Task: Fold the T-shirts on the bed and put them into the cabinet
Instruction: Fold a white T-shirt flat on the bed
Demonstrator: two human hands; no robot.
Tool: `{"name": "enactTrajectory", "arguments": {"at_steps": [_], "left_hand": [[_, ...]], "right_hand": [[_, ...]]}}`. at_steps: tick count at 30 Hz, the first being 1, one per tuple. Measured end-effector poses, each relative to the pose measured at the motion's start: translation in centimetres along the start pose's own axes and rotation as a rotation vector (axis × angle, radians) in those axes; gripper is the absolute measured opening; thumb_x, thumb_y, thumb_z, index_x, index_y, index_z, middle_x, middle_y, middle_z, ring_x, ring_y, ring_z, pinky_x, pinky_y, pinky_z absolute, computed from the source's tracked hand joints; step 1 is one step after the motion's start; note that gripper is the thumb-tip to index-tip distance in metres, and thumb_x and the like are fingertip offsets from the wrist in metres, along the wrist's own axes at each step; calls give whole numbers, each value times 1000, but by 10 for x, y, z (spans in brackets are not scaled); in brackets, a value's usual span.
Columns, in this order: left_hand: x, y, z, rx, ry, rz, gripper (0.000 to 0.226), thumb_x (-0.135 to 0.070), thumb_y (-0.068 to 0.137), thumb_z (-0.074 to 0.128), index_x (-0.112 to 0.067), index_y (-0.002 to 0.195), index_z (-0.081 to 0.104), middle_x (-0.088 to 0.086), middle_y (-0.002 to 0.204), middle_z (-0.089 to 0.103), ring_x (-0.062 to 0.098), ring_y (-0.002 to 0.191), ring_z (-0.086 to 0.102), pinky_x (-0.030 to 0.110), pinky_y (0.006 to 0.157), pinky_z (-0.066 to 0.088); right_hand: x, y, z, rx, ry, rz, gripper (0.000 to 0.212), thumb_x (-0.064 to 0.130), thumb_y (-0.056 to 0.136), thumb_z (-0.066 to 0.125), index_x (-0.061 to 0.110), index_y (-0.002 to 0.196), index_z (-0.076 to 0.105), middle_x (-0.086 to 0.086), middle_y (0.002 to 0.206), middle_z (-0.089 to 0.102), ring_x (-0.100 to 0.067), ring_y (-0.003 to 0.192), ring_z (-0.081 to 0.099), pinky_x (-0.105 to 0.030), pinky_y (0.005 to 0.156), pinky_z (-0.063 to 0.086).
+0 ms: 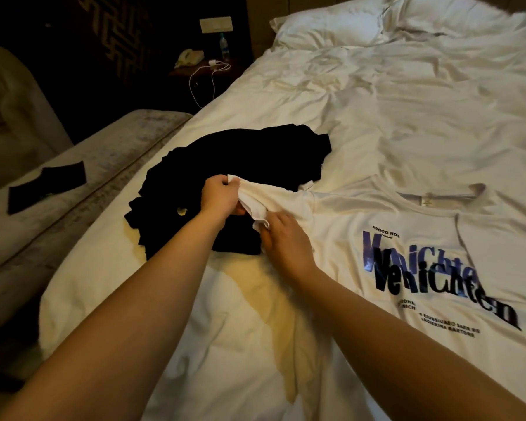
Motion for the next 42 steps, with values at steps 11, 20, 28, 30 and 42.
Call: {"name": "enactTrajectory", "arguments": {"at_steps": [11,20,28,30,42], "left_hand": [[-59,-13,26,-60,185,251,44,-26,97,58,4,65,50,23,60,45,25,56,46,34,55,33],[-131,-57,124,351,9,204,25,-13,103,53,6,90,64,23,67,64,25,49,66,36,53,59],[-71,-61,165,284,239,120,29,-25,101,58,2,93,65,22,85,69,28,68,66,38,67,57],[-36,-60,168,191,438,125,29,-30,100,58,-6,83,60,16,82,65,28,76,63,35,70,50],[12,-25,193,85,60,-204,51,-38,97,60,-4,135,55,18,127,62,39,112,61,49,96,52]], "right_hand": [[21,-14,-51,-62,282,288,21,25,97,50,11,81,51,-5,69,59,-20,63,55,-36,61,44],[-35,-31,-128,-266,397,588,32,22,89,53,17,63,36,-1,60,42,-19,57,37,-34,54,30],[-120,-80,-165,-30,192,749,46,32,90,57,10,54,39,-5,47,41,-22,45,42,-32,49,32],[-132,-80,-169,7,153,789,55,39,93,57,10,49,41,-1,43,43,-19,43,44,-29,46,32],[-161,-35,-143,-41,282,864,42,27,91,62,13,60,39,-2,57,42,-21,56,45,-30,54,33]]}}
Point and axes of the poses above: each hand's wrist, its own y-axis towards the middle knuckle, its own z-axis out of the palm, x = y × z, the point moved 1 cm from there along y, towards the middle knuckle
